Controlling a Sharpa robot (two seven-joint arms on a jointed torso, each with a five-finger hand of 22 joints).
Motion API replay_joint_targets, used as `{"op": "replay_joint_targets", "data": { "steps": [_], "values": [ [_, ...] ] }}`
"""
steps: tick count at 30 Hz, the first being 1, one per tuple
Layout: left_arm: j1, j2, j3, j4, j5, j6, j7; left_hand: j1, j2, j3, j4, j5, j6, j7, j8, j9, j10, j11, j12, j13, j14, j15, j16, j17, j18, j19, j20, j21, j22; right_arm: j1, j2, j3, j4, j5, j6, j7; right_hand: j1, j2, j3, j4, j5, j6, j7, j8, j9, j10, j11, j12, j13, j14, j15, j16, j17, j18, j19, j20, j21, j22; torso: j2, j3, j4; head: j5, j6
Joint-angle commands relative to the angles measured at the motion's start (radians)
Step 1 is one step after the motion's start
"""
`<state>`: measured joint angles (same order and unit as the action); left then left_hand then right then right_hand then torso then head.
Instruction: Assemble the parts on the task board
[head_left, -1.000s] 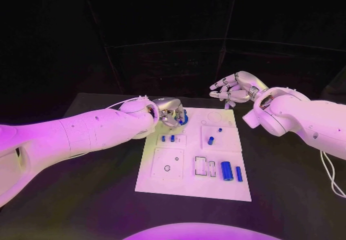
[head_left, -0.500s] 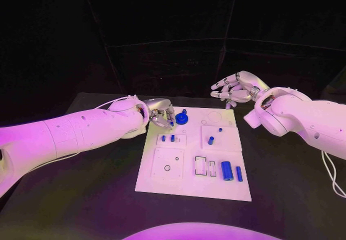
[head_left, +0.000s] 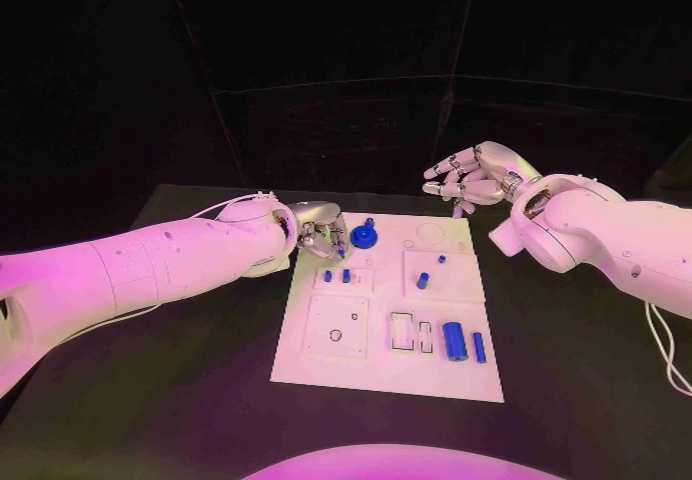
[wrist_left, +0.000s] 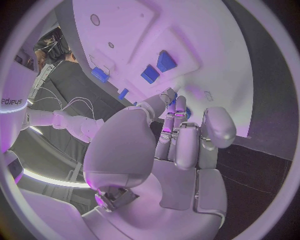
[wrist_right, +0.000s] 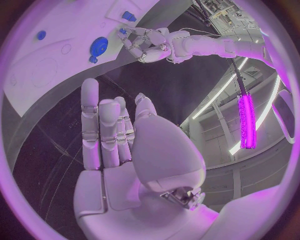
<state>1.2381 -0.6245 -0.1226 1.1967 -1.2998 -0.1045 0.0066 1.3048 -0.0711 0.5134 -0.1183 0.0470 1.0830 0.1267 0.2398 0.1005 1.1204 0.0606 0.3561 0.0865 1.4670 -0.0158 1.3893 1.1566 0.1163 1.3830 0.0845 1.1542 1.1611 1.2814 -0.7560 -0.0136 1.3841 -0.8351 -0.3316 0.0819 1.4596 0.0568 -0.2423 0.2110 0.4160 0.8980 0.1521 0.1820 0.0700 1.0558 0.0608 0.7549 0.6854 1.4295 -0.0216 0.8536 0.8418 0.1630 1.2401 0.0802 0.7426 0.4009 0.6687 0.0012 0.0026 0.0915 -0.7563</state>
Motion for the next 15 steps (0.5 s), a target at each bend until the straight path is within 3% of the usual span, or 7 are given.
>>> {"op": "replay_joint_targets", "data": {
  "steps": [1, 15],
  "values": [
    [0.001, 0.002, 0.001, 0.000, 0.006, 0.024, -0.003, -0.009, 0.003, -0.004, 0.003, 0.002, 0.005, 0.000, -0.002, 0.000, 0.008, -0.001, -0.004, -0.001, 0.001, -0.001, -0.004, -0.001, -0.012, -0.002, 0.003, 0.003, 0.000, 0.002, 0.001, 0.001, 0.001, -0.002, 0.001, 0.008, 0.010, 0.002, 0.001, -0.003, 0.006, -0.008, 0.001, 0.005, 0.000, -0.007, 0.002, 0.000, -0.001, -0.002, 0.002, -0.003, 0.001, 0.020, 0.005, 0.002, -0.007, -0.002, 0.000, -0.0003, -0.0015, 0.000, -0.001],
    [0.000, 0.011, 0.001, -0.013, 0.006, 0.039, -0.012, -0.010, 0.002, -0.004, 0.002, 0.002, 0.004, 0.001, -0.005, 0.000, 0.008, -0.001, -0.007, -0.001, 0.001, -0.002, -0.005, -0.003, -0.012, -0.004, 0.003, 0.000, -0.003, 0.002, 0.001, 0.001, 0.000, -0.002, 0.001, 0.008, 0.010, 0.002, 0.001, -0.003, 0.006, -0.008, 0.001, 0.005, 0.000, -0.007, 0.002, 0.000, -0.001, -0.002, 0.002, -0.003, 0.001, 0.020, 0.005, 0.002, -0.007, -0.002, 0.000, 0.0002, -0.0008, 0.000, -0.005]
  ]
}}
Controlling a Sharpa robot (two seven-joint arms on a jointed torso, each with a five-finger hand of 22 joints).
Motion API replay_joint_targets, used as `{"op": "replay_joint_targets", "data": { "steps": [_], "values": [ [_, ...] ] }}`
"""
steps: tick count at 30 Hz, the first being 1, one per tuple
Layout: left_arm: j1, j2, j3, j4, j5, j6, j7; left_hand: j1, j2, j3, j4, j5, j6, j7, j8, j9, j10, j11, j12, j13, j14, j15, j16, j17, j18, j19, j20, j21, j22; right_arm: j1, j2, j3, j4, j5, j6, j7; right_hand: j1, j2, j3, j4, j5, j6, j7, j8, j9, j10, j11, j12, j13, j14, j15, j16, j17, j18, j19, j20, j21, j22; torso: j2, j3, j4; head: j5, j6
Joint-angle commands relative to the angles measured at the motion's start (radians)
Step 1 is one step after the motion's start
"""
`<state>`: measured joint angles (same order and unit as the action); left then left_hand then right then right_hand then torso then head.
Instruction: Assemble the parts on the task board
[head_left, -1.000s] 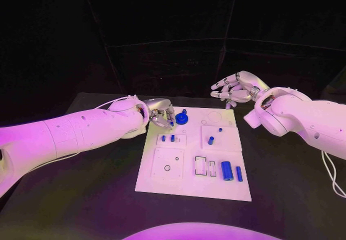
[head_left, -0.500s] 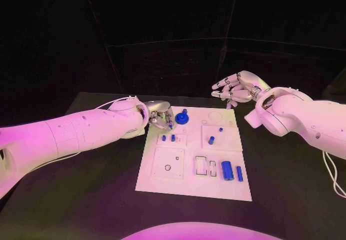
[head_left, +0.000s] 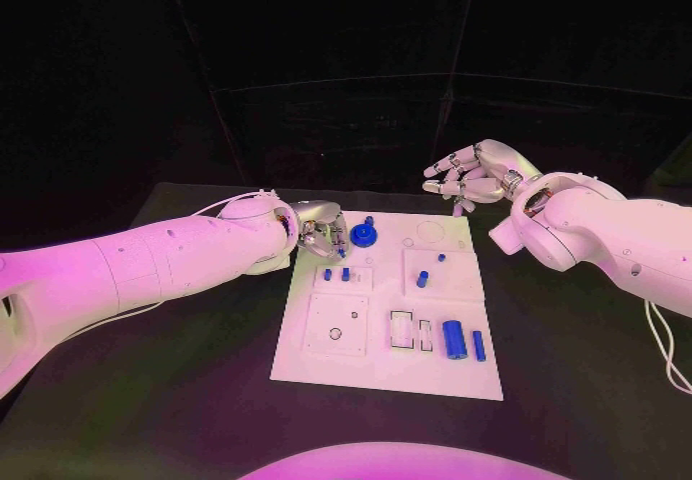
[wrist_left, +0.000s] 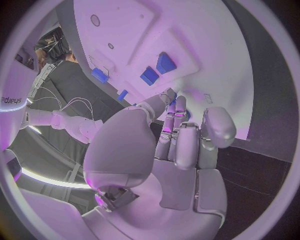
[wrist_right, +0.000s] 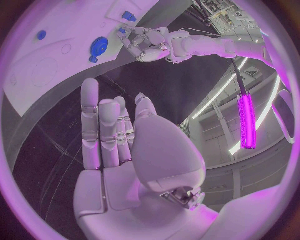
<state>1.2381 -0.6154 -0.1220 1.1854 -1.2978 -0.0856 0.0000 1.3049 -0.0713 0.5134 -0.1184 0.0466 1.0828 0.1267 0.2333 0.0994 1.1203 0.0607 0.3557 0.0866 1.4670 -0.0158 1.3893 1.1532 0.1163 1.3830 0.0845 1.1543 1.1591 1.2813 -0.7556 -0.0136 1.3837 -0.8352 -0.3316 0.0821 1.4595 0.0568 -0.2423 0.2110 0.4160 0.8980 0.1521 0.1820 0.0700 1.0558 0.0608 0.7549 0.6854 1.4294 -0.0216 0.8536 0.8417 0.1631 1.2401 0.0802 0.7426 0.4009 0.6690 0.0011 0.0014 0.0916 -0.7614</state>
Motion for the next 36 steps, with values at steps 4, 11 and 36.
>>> {"op": "replay_joint_targets", "data": {
  "steps": [4, 11, 36],
  "values": [
    [0.000, 0.006, 0.000, -0.007, 0.004, 0.021, -0.005, -0.011, 0.000, -0.006, 0.002, 0.003, -0.003, 0.004, -0.007, 0.000, 0.003, 0.002, -0.016, -0.003, 0.001, 0.000, -0.004, 0.001, -0.012, -0.004, 0.004, -0.001, 0.000, 0.002, 0.001, 0.001, 0.001, -0.002, 0.001, 0.008, 0.010, 0.002, 0.001, -0.003, 0.006, -0.008, 0.001, 0.005, 0.000, -0.007, 0.002, 0.000, -0.001, -0.002, 0.002, -0.003, 0.001, 0.020, 0.005, 0.002, -0.007, -0.002, 0.000, -0.0001, 0.0002, 0.000, 0.000],
    [0.000, 0.013, 0.000, -0.015, 0.004, 0.024, -0.006, -0.013, -0.004, -0.008, 0.002, 0.003, -0.011, 0.008, -0.016, -0.002, -0.001, 0.006, -0.025, -0.005, 0.000, 0.003, -0.004, 0.000, -0.012, -0.005, 0.005, -0.002, 0.000, 0.002, 0.001, 0.001, 0.001, -0.002, 0.002, 0.007, 0.010, 0.002, 0.001, -0.003, 0.006, -0.008, 0.001, 0.005, 0.000, -0.007, 0.002, 0.000, -0.001, -0.002, 0.002, -0.003, 0.001, 0.020, 0.005, 0.002, -0.007, -0.002, 0.000, 0.0002, -0.0008, -0.002, -0.001],
    [0.000, 0.005, 0.000, -0.010, 0.004, 0.010, -0.008, -0.025, -0.043, -0.017, -0.004, 0.003, -0.121, 0.029, -0.105, -0.031, -0.029, 0.026, -0.073, -0.010, -0.005, 0.019, -0.009, -0.023, -0.010, -0.012, 0.019, -0.014, -0.005, 0.002, -0.004, 0.001, -0.001, -0.016, 0.004, -0.005, 0.010, 0.000, -0.002, -0.001, 0.008, -0.010, 0.001, 0.006, 0.000, -0.010, 0.002, 0.000, -0.004, -0.004, 0.003, -0.009, -0.002, 0.020, 0.005, 0.002, -0.009, -0.002, 0.000, -0.0006, 0.0011, -0.005, -0.003]
  ]
}}
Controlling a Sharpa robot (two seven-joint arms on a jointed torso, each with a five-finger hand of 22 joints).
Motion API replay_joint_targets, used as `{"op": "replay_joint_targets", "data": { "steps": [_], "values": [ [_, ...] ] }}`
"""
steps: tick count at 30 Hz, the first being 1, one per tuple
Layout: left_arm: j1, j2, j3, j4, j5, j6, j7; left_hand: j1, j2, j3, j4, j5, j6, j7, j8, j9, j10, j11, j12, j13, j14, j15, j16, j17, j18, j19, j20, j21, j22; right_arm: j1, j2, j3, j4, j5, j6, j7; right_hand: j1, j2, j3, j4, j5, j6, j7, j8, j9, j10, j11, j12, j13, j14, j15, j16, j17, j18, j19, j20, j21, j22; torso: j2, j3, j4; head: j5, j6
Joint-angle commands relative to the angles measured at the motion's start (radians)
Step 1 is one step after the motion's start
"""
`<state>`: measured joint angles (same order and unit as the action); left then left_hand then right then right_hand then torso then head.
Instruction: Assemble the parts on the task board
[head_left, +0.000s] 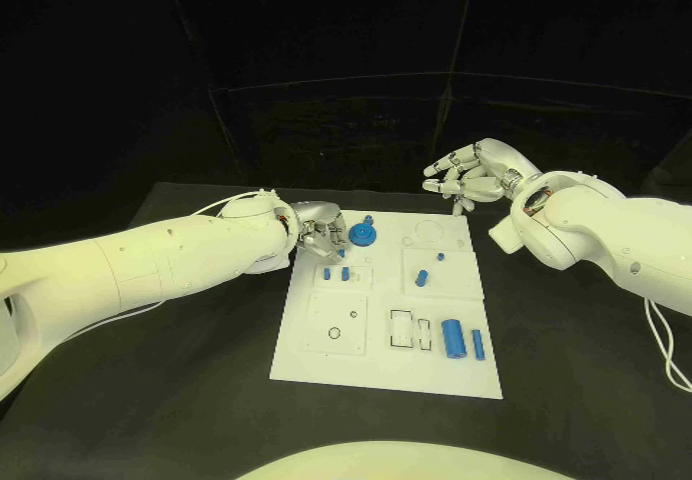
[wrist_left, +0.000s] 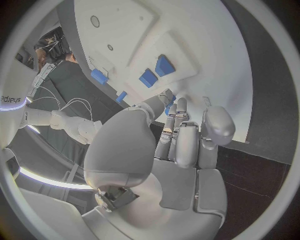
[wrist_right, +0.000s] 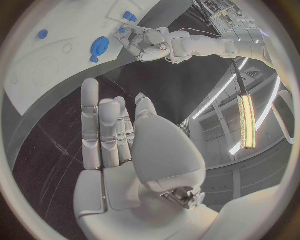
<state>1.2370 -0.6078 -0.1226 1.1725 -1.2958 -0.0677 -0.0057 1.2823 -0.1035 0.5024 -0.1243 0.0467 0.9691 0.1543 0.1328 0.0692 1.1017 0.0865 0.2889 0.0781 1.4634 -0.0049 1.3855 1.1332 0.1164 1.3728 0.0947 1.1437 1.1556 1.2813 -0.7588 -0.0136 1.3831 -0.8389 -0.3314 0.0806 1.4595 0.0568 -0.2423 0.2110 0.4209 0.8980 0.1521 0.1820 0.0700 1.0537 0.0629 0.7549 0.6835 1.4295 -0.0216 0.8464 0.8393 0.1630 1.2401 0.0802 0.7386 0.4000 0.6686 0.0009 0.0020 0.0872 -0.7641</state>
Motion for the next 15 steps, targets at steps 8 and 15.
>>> {"op": "replay_joint_targets", "data": {
  "steps": [8, 15],
  "values": [
    [0.001, -0.019, 0.001, 0.014, 0.023, -0.041, 0.012, -0.003, -0.022, -0.005, -0.001, 0.004, -0.042, 0.010, -0.028, -0.004, -0.043, 0.010, -0.031, -0.007, -0.007, 0.016, -0.010, -0.017, -0.007, -0.009, 0.016, -0.018, -0.013, 0.002, -0.002, 0.000, -0.020, -0.057, 0.033, -0.030, 0.031, 0.005, -0.002, 0.003, -0.018, -0.008, 0.002, 0.015, 0.002, -0.041, 0.002, -0.071, -0.064, 0.015, 0.003, 0.065, 0.069, 0.015, 0.026, 0.002, 0.026, 0.037, 0.000, -0.0007, 0.0002, 0.000, -0.001],
    [0.001, -0.059, 0.002, 0.044, 0.118, -0.104, 0.062, 0.000, -0.023, -0.002, -0.002, 0.004, -0.067, 0.014, -0.044, -0.003, -0.071, 0.015, -0.045, -0.009, -0.011, 0.020, -0.013, -0.030, -0.001, -0.022, 0.020, -0.045, -0.036, 0.001, 0.001, 0.000, -0.071, -0.184, 0.090, -0.054, 0.116, 0.011, 0.015, -0.026, -0.116, 0.050, -0.002, 0.035, 0.003, -0.049, 0.003, -0.255, -0.223, 0.060, -0.002, 0.198, 0.181, -0.003, 0.089, -0.005, 0.143, 0.173, -0.001, -0.0001, 0.0010, -0.002, 0.001]
  ]
}}
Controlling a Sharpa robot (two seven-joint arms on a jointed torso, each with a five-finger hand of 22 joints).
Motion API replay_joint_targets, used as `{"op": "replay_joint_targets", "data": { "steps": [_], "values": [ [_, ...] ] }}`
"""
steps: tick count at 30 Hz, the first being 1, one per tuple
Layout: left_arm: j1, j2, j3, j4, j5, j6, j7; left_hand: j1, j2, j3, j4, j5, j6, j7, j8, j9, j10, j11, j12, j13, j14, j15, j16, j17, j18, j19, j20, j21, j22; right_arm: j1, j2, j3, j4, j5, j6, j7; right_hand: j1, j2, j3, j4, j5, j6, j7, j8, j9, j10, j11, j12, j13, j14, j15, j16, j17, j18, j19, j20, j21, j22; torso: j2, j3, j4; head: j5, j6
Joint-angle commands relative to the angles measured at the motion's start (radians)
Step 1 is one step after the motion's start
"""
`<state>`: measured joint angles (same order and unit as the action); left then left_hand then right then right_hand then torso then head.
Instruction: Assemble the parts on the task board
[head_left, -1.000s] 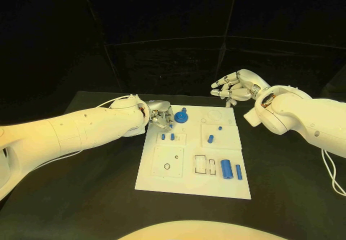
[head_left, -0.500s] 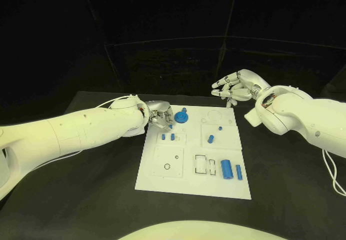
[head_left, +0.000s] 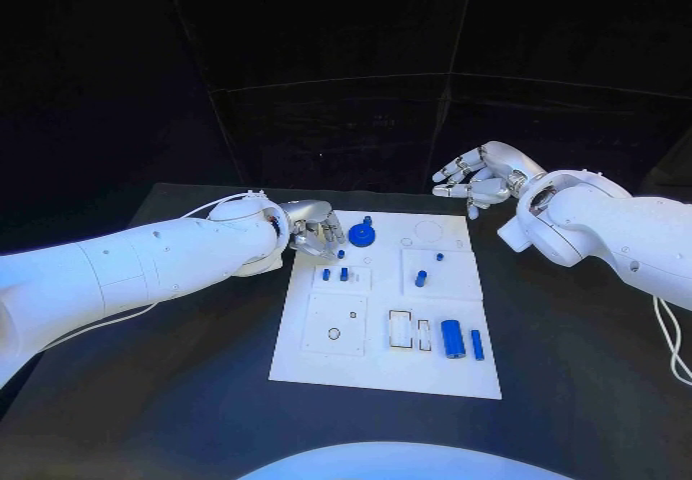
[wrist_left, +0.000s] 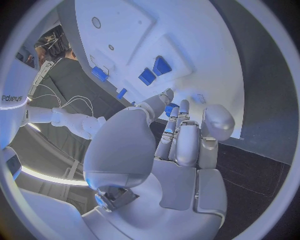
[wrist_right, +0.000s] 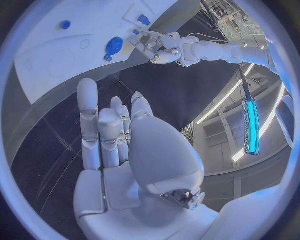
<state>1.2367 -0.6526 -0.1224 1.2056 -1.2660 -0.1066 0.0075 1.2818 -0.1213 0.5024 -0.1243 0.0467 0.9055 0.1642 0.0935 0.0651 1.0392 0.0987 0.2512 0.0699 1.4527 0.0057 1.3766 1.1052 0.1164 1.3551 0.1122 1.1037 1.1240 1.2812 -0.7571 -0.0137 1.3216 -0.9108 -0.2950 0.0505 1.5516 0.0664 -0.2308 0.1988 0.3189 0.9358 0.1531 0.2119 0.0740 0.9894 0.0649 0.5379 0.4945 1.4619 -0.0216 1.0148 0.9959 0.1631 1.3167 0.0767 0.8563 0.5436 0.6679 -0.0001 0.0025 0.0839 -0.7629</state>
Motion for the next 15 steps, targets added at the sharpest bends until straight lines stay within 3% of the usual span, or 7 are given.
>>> {"op": "replay_joint_targets", "data": {
  "steps": [1, 5, 10, 11, 14, 15],
  "values": [
    [0.001, -0.023, 0.003, 0.016, 0.123, -0.077, 0.060, -0.003, -0.004, -0.003, 0.001, 0.004, 0.001, 0.006, -0.002, 0.003, -0.008, 0.005, -0.006, 0.000, 0.000, 0.010, -0.005, -0.002, -0.001, -0.005, 0.003, -0.007, -0.006, 0.001, -0.002, 0.000, -0.011, -0.136, 0.052, -0.025, 0.034, 0.002, 0.006, -0.017, -0.019, 0.019, -0.005, 0.004, -0.002, 0.026, 0.002, -0.066, -0.061, 0.029, -0.002, 0.040, 0.033, -0.004, 0.015, -0.003, 0.035, 0.039, 0.000, 0.0016, -0.0009, 0.002, 0.000],
    [0.001, -0.063, 0.011, 0.037, 0.296, -0.124, 0.118, -0.014, 0.007, -0.009, 0.015, 0.004, 0.034, 0.012, 0.016, 0.010, 0.006, 0.009, 0.006, 0.006, -0.003, 0.015, -0.007, -0.011, 0.002, -0.012, 0.008, -0.022, -0.019, -0.008, -0.012, 0.000, 0.004, -0.240, 0.044, -0.035, 0.073, 0.005, 0.022, -0.029, -0.031, 0.045, -0.009, 0.001, -0.005, 0.056, 0.001, -0.162, -0.144, 0.034, -0.001, 0.093, 0.077, -0.010, 0.022, -0.003, 0.078, 0.089, -0.001, 0.0011, 0.0000, -0.008, 0.005],
    [0.002, -0.106, 0.016, 0.056, 0.598, -0.151, 0.247, -0.014, 0.026, -0.008, 0.024, 0.005, 0.064, 0.015, 0.033, 0.014, 0.029, 0.007, 0.026, 0.015, -0.009, 0.014, -0.012, -0.023, 0.008, -0.023, 0.009, -0.044, -0.037, -0.033, -0.024, -0.001, 0.035, -0.431, 0.046, -0.064, 0.096, 0.001, 0.037, -0.034, -0.041, 0.066, -0.007, -0.013, -0.007, 0.094, 0.000, -0.248, -0.217, 0.048, 0.001, 0.179, 0.151, -0.025, 0.043, 0.001, 0.166, 0.197, -0.001, 0.0014, -0.0006, -0.026, 0.009],
    [0.002, -0.113, 0.017, 0.062, 0.679, -0.146, 0.280, -0.014, 0.032, -0.008, 0.026, 0.005, 0.074, 0.015, 0.038, 0.016, 0.034, 0.006, 0.033, 0.017, -0.017, 0.014, -0.022, -0.044, 0.013, -0.035, 0.009, -0.069, -0.059, -0.040, -0.026, -0.001, 0.043, -0.475, 0.048, -0.073, 0.098, 0.001, 0.039, -0.035, -0.043, 0.068, -0.010, -0.014, -0.007, 0.096, 0.002, -0.255, -0.222, 0.049, 0.002, 0.186, 0.158, -0.027, 0.047, 0.001, 0.179, 0.214, 0.000, 0.0019, -0.0008, -0.028, 0.011],
    [0.002, -0.130, 0.017, 0.083, 0.898, -0.113, 0.367, -0.008, 0.050, -0.012, 0.031, 0.005, 0.097, 0.013, 0.055, 0.019, 0.025, 0.006, 0.045, 0.023, -0.088, 0.014, -0.106, -0.208, 0.041, -0.115, 0.010, -0.209, -0.180, -0.059, -0.030, -0.001, 0.060, -0.582, 0.053, -0.100, 0.103, -0.003, 0.045, -0.033, -0.052, 0.070, -0.010, -0.026, -0.008, 0.106, 0.004, -0.288, -0.249, 0.049, 0.004, 0.203, 0.171, -0.035, 0.057, 0.004, 0.219, 0.265, 0.000, 0.0010, -0.0017, -0.038, 0.012],
    [0.002, -0.136, 0.017, 0.094, 1.023, -0.083, 0.410, -0.007, 0.052, -0.014, 0.032, 0.005, 0.098, 0.012, 0.056, 0.019, 0.024, 0.005, 0.048, 0.024, -0.096, 0.014, -0.114, -0.221, 0.043, -0.122, 0.009, -0.220, -0.189, -0.070, -0.031, -0.001, 0.067, -0.634, 0.058, -0.114, 0.102, -0.005, 0.045, -0.032, -0.055, 0.066, -0.010, -0.031, -0.009, 0.106, 0.005, -0.294, -0.253, 0.049, 0.005, 0.205, 0.172, -0.035, 0.057, 0.005, 0.223, 0.269, -0.001, 0.0003, -0.0012, -0.042, 0.011]
  ]
}}
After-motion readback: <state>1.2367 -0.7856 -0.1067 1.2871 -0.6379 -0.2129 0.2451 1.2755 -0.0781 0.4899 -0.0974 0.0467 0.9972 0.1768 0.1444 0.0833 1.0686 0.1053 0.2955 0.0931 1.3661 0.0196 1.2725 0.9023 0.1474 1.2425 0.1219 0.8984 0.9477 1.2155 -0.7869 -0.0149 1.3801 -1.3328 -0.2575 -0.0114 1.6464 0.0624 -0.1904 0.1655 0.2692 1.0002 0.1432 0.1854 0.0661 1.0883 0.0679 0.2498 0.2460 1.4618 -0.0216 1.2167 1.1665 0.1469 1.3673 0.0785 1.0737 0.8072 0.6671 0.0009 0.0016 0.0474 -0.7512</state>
